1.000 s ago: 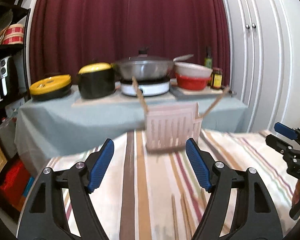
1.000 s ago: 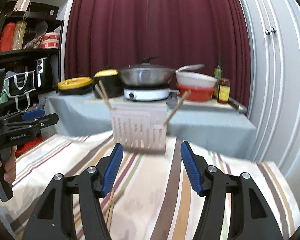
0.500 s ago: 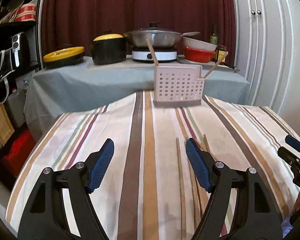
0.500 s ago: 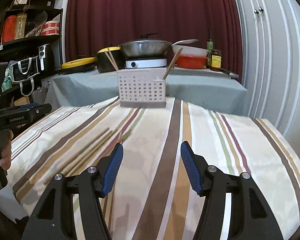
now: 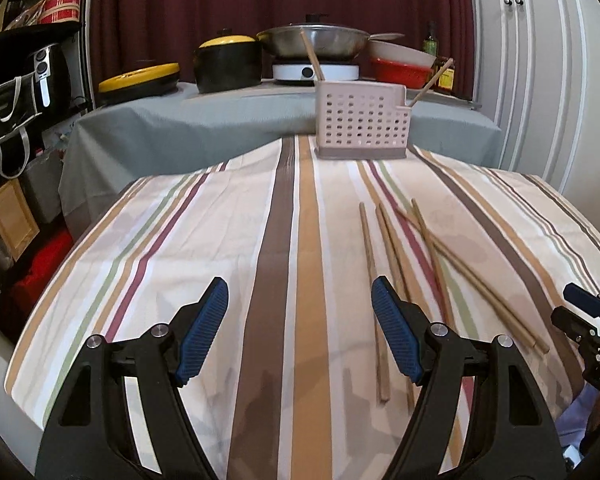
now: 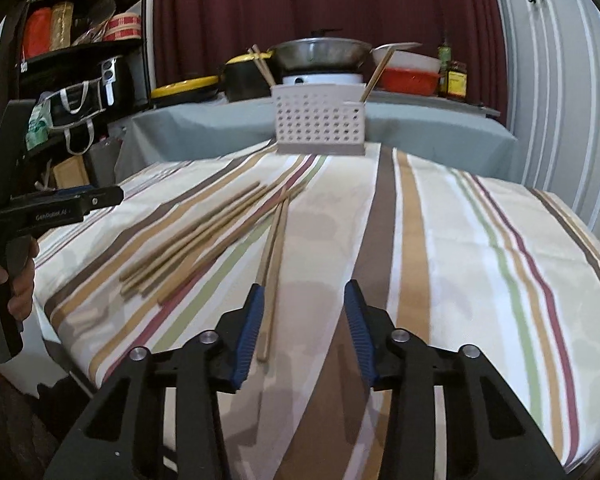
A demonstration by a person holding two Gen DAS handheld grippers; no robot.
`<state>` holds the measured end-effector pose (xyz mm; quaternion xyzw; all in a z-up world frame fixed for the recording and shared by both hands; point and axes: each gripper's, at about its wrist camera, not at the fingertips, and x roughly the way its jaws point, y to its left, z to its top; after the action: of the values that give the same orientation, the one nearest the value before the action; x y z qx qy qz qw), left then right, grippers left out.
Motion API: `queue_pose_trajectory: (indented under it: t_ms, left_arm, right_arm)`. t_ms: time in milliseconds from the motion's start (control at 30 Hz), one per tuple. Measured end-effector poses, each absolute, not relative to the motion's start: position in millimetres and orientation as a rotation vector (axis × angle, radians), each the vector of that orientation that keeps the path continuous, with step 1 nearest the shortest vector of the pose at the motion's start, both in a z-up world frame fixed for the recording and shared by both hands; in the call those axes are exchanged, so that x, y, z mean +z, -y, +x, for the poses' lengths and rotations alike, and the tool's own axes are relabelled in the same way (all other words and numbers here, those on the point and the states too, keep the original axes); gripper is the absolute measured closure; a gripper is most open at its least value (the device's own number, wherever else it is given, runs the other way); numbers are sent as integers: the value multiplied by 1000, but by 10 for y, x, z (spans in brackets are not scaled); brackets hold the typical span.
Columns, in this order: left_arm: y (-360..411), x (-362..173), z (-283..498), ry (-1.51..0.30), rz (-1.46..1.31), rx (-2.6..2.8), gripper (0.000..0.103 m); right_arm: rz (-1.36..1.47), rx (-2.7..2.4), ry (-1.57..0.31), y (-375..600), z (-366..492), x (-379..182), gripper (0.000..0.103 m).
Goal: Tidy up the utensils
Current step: 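Move both open tools down toward the loose chopsticks on the tablecloth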
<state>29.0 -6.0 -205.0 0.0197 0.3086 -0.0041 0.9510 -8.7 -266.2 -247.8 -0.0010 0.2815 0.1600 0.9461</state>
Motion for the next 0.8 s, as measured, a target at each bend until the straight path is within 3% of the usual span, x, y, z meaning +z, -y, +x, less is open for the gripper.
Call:
queue_pose_trajectory:
  t_ms: [233, 567, 800]
  left_arm:
    - [62, -2139, 198, -644, 30, -14, 30]
    - [118, -2211, 184, -660, 31, -33, 30]
    - [188, -2310, 161, -683, 33, -69, 31]
  right_arm:
    - [-24, 356, -608, 2583, -154, -2593, 70]
    - [-14, 369, -643, 2570, -117, -2676, 95]
    - [-21, 351, -632, 2569, -100, -2672, 96]
